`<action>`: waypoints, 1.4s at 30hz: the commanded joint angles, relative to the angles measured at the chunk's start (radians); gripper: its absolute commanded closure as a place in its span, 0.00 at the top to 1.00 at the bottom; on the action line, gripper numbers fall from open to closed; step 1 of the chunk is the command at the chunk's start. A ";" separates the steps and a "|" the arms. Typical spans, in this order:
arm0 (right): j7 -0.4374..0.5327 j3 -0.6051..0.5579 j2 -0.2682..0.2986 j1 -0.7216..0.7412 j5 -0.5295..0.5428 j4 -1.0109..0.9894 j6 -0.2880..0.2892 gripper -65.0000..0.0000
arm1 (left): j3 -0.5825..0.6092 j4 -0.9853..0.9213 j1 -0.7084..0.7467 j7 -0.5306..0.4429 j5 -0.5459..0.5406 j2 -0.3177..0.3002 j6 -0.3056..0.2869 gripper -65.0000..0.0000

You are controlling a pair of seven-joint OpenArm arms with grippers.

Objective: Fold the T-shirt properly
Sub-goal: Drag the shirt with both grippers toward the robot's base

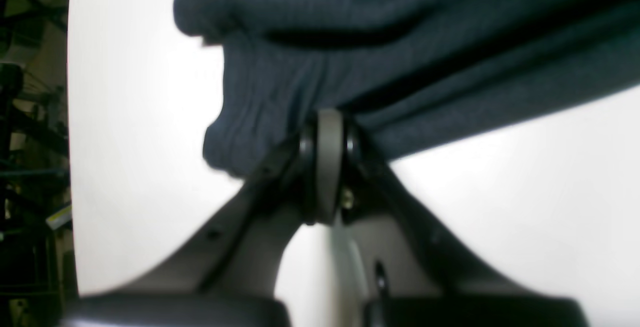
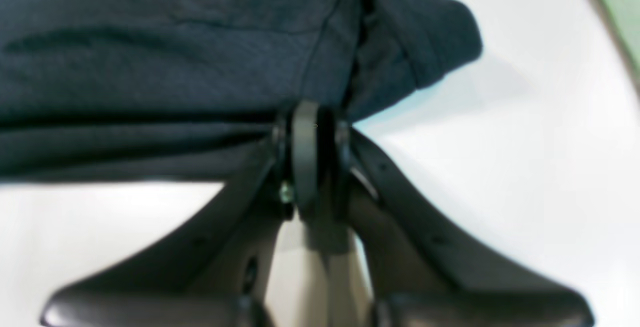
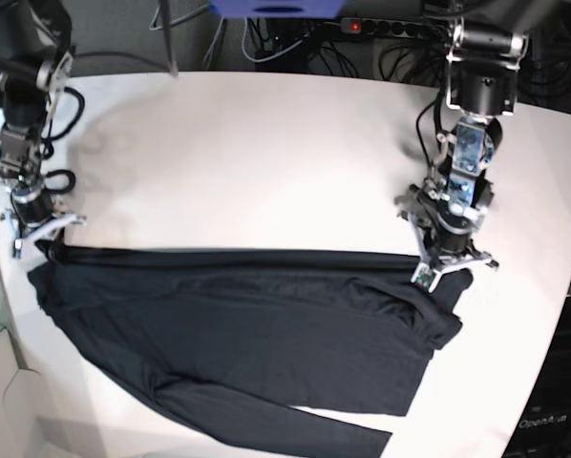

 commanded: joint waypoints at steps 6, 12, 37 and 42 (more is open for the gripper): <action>-0.227 -0.003 -0.083 -0.257 -0.110 0.351 -0.052 0.03 | -0.001 0.169 0.120 0.217 0.010 -0.015 -0.052 0.00; -0.278 -0.003 -0.120 -0.375 -0.104 0.554 -0.040 0.03 | -0.001 0.359 0.257 0.324 0.010 -0.017 -0.052 0.00; -0.276 0.156 -0.189 -0.449 -0.112 0.661 0.168 0.03 | -0.155 0.511 0.074 0.366 0.017 0.055 -0.052 0.00; -0.276 0.158 -0.191 -0.455 -0.112 0.661 0.168 0.03 | -0.155 0.232 -0.073 0.317 0.013 0.055 -0.049 0.00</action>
